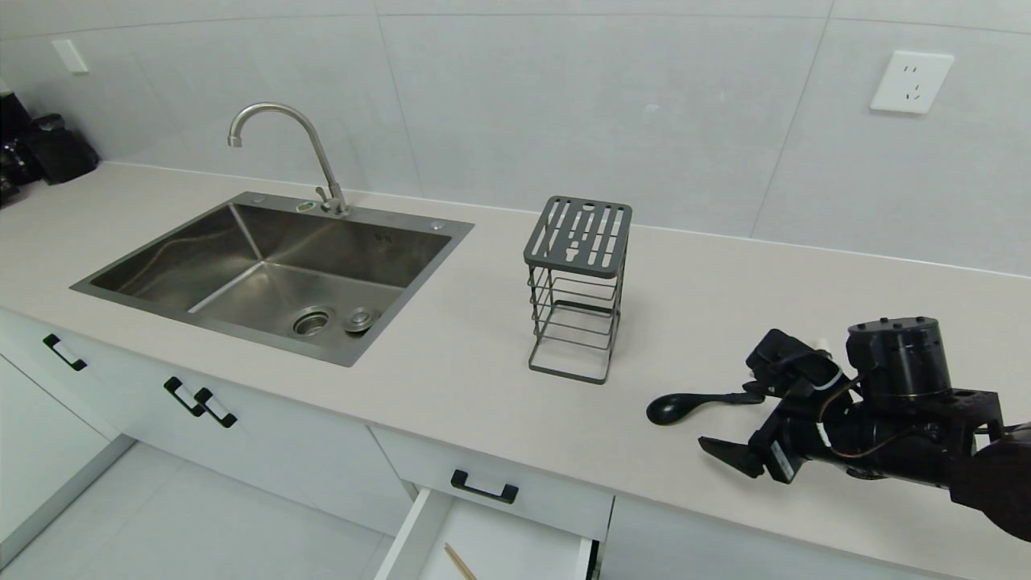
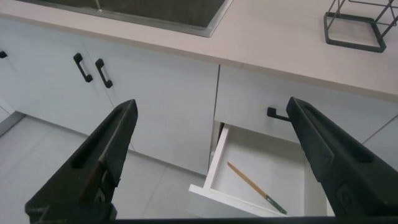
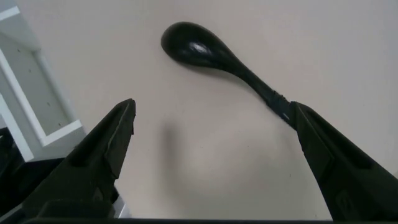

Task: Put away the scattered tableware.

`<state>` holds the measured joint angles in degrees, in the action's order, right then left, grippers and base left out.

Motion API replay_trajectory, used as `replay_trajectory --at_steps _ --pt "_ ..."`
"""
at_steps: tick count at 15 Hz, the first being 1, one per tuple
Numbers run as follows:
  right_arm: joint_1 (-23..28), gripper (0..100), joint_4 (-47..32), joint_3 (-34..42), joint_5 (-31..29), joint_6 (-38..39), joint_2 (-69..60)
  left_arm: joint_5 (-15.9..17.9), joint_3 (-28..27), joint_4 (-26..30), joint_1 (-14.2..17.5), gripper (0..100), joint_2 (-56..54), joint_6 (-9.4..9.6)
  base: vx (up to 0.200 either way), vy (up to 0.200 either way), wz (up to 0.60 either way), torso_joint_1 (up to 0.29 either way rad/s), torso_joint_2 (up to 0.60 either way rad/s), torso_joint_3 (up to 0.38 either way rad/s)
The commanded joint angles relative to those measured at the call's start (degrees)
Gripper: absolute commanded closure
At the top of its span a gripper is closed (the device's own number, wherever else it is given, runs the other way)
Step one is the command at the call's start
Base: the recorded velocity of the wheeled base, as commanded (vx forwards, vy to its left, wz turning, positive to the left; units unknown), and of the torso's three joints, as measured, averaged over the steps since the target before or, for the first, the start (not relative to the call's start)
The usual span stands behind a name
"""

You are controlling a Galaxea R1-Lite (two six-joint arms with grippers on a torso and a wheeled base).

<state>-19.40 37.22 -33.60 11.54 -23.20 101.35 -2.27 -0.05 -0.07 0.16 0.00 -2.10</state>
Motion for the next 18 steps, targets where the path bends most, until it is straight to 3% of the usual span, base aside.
replay_trajectory --at_steps 1,18 --pt "0.06 0 1.01 -1.47 0.67 0.0 4.73 -0.02 -0.04 -0.01 0.02 0 0.0 -0.01 0.0 0.0 0.0 0.0 0.0 0.0" --pt "0.5 0 4.53 -7.01 -2.23 0.0 13.17 -0.02 -0.04 -0.01 0.02 0 0.0 -0.01 0.0 0.0 0.0 0.0 0.0 0.0"
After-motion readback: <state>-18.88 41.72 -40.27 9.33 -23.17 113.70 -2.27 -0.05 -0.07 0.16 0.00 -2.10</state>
